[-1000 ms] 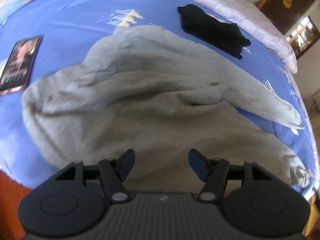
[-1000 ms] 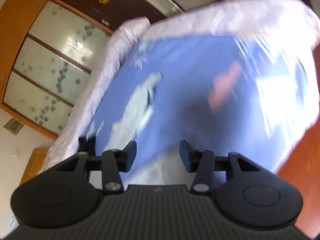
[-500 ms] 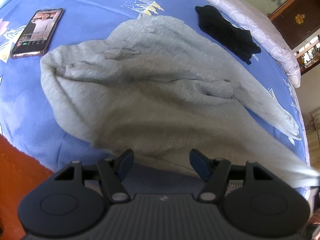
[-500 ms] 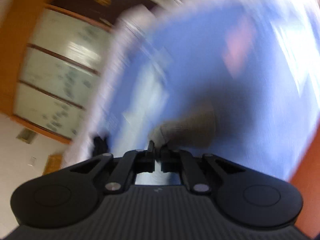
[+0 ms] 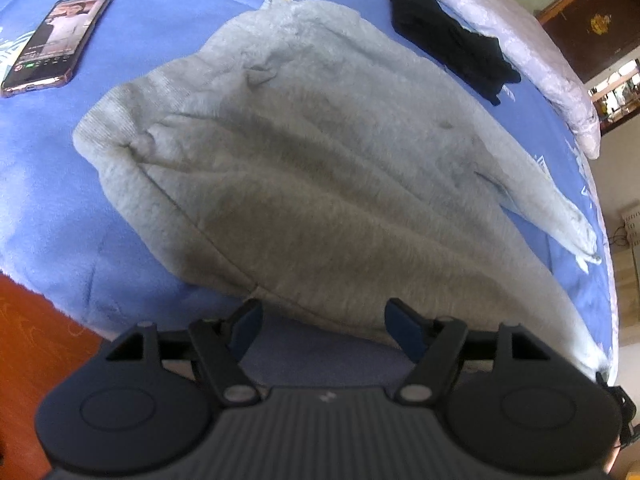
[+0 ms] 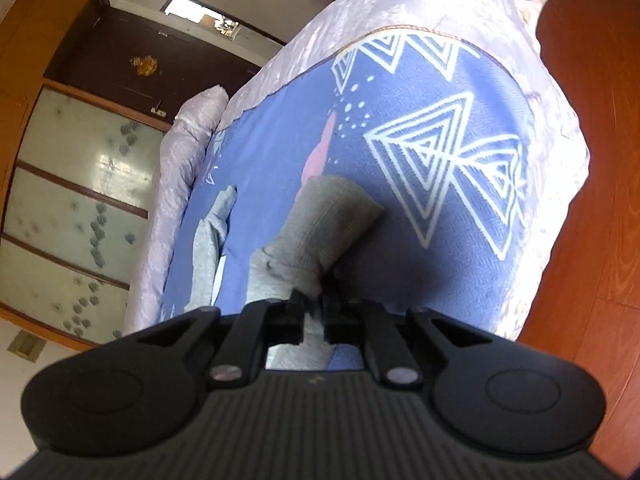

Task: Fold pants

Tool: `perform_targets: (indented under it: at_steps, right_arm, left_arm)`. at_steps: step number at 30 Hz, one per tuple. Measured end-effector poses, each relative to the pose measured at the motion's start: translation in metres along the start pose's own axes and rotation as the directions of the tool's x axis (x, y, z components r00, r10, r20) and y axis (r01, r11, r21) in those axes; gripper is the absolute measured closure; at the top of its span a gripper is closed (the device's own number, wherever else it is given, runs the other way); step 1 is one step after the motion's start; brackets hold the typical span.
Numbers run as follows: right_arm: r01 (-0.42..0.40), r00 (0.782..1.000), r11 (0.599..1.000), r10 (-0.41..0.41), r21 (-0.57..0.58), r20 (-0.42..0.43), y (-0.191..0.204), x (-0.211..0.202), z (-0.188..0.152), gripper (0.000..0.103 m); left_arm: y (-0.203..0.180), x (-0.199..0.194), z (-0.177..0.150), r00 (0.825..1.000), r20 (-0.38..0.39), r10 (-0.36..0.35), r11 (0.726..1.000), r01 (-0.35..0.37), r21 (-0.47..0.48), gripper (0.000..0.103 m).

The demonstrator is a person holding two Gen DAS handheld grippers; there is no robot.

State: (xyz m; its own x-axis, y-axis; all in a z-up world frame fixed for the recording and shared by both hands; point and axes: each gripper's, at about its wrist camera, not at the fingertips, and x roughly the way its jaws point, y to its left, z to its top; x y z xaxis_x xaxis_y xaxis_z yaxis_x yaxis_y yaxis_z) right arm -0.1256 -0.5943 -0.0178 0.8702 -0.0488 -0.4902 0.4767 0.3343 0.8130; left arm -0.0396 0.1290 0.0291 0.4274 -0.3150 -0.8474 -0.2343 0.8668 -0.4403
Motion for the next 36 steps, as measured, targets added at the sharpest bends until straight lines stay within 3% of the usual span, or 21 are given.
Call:
perform_targets:
  at_steps: [3, 4, 5, 7, 8, 9, 10, 13, 17, 19, 21, 23, 25, 31, 36]
  right_arm:
    - [-0.007, 1.000, 1.000, 0.006, 0.017, 0.003, 0.009, -0.001, 0.002, 0.072]
    - [-0.011, 1.000, 1.000, 0.011, 0.015, 0.012, 0.014, 0.001, 0.000, 0.058]
    - [-0.013, 1.000, 1.000, 0.013, 0.004, 0.015, 0.018, 0.000, -0.002, 0.052]
    - [0.003, 1.000, 0.999, -0.004, -0.050, -0.006, 0.026, 0.003, -0.009, 0.053]
    - [0.020, 1.000, 0.997, -0.021, -0.079, -0.012, 0.029, 0.014, -0.016, 0.060]
    - [0.038, 0.999, 0.991, -0.040, -0.126, -0.014, 0.036, 0.018, -0.023, 0.069]
    - [0.055, 0.998, 0.985, -0.058, -0.164, -0.013, 0.040, 0.019, -0.027, 0.088]
    - [0.144, 0.990, 0.965, -0.139, -0.219, 0.037, 0.045, 0.025, -0.036, 0.093]
    - [0.205, 0.978, 0.952, -0.191, -0.228, 0.082, 0.043, 0.029, -0.038, 0.095]
    - [0.221, 0.974, 0.949, -0.205, -0.225, 0.092, 0.044, 0.028, -0.040, 0.094]
    - [0.206, 0.978, 0.959, -0.194, -0.195, 0.078, 0.045, 0.026, -0.039, 0.085]
    - [0.163, 0.986, 0.975, -0.156, -0.154, 0.059, 0.044, 0.017, -0.038, 0.058]
    - [0.130, 0.990, 0.983, -0.122, -0.133, 0.064, 0.044, 0.006, -0.040, 0.049]
    - [0.104, 0.994, 0.978, -0.099, -0.182, 0.040, 0.052, 0.002, -0.050, 0.049]
    - [0.114, 0.993, 0.987, -0.113, -0.117, 0.011, 0.044, 0.012, -0.055, 0.049]
  left_arm:
    - [-0.005, -0.010, 0.003, 0.999, 0.031, -0.038, 0.999, 0.038, 0.022, 0.033]
    - [-0.008, -0.014, 0.004, 0.998, 0.047, -0.051, 0.998, 0.049, 0.041, 0.033]
    - [-0.010, -0.016, 0.005, 0.997, 0.061, -0.055, 0.997, 0.051, 0.057, 0.033]
    - [-0.017, -0.017, 0.008, 0.995, 0.096, -0.029, 0.996, 0.020, 0.089, 0.033]
    - [-0.020, -0.015, 0.009, 0.994, 0.106, -0.006, 0.995, -0.004, 0.098, 0.033]
    - [-0.020, -0.013, 0.012, 0.994, 0.112, 0.018, 0.994, -0.029, 0.103, 0.033]
    - [-0.021, -0.008, 0.014, 0.992, 0.114, 0.047, 0.993, -0.059, 0.105, 0.034]
    - [-0.016, 0.013, 0.017, 0.978, 0.088, 0.187, 0.972, -0.197, 0.124, 0.048]
    - [-0.028, 0.017, 0.008, 0.965, 0.128, 0.230, 0.945, -0.253, 0.209, 0.045]
    - [-0.033, 0.017, 0.004, 0.961, 0.138, 0.240, 0.935, -0.267, 0.234, 0.043]
    - [-0.033, 0.012, 0.003, 0.967, 0.130, 0.221, 0.942, -0.246, 0.228, 0.040]
    - [-0.031, 0.003, 0.004, 0.976, 0.125, 0.181, 0.955, -0.205, 0.216, 0.038]
    - [-0.033, -0.009, 0.004, 0.979, 0.148, 0.144, 0.959, -0.174, 0.222, 0.036]
    - [-0.054, -0.024, 0.002, 0.974, 0.215, 0.073, 0.941, -0.139, 0.308, 0.030]
    - [-0.059, -0.004, 0.000, 0.976, 0.192, 0.100, 0.922, -0.163, 0.350, 0.030]
